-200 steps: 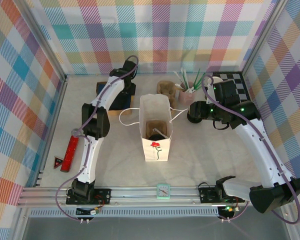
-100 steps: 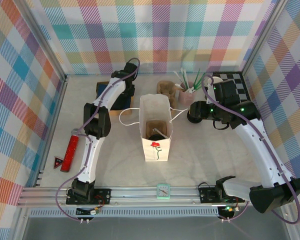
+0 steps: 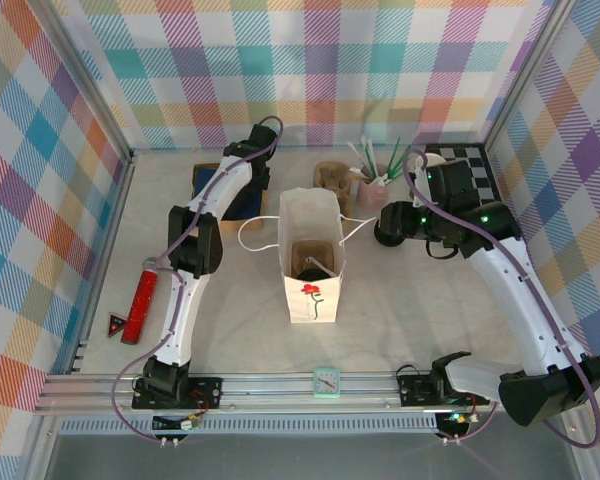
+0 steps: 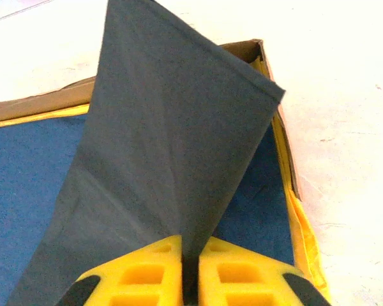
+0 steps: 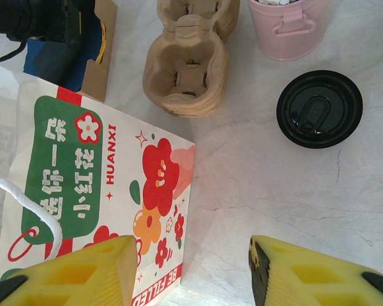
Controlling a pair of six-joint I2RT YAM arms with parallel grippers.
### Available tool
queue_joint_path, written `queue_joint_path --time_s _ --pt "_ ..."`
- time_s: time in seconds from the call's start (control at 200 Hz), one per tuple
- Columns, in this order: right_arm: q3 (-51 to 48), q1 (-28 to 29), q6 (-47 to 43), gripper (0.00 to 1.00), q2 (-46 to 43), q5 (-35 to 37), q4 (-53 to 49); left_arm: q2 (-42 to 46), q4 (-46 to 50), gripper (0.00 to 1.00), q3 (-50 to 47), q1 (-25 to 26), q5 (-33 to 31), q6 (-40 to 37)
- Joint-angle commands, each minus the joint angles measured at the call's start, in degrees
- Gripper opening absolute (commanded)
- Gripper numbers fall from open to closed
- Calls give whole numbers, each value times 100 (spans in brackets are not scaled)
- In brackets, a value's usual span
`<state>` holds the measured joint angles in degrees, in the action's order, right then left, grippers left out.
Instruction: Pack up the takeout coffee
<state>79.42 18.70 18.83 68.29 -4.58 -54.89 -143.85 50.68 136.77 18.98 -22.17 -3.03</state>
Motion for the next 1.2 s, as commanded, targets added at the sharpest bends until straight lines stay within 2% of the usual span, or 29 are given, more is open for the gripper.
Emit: queue_joint_path --time_s 0.0,0.245,0.745,0.88,1.195 --pt "-24 -41 -31 49 -62 -17 137 207 8 9 164 70 -172 -137" --pt "-46 -33 -19 49 -160 -26 115 641 113 0 117 70 -149 -136" --pt "-76 -42 -37 48 -444 -25 45 2143 -93 0 -852 70 -26 33" --pt "-33 -37 -38 48 -491 -26 11 2612 -303 0 -1207 70 218 156" --pt "-102 -38 -14 48 -685 40 -30 3524 -332 0 -1313 68 996 324"
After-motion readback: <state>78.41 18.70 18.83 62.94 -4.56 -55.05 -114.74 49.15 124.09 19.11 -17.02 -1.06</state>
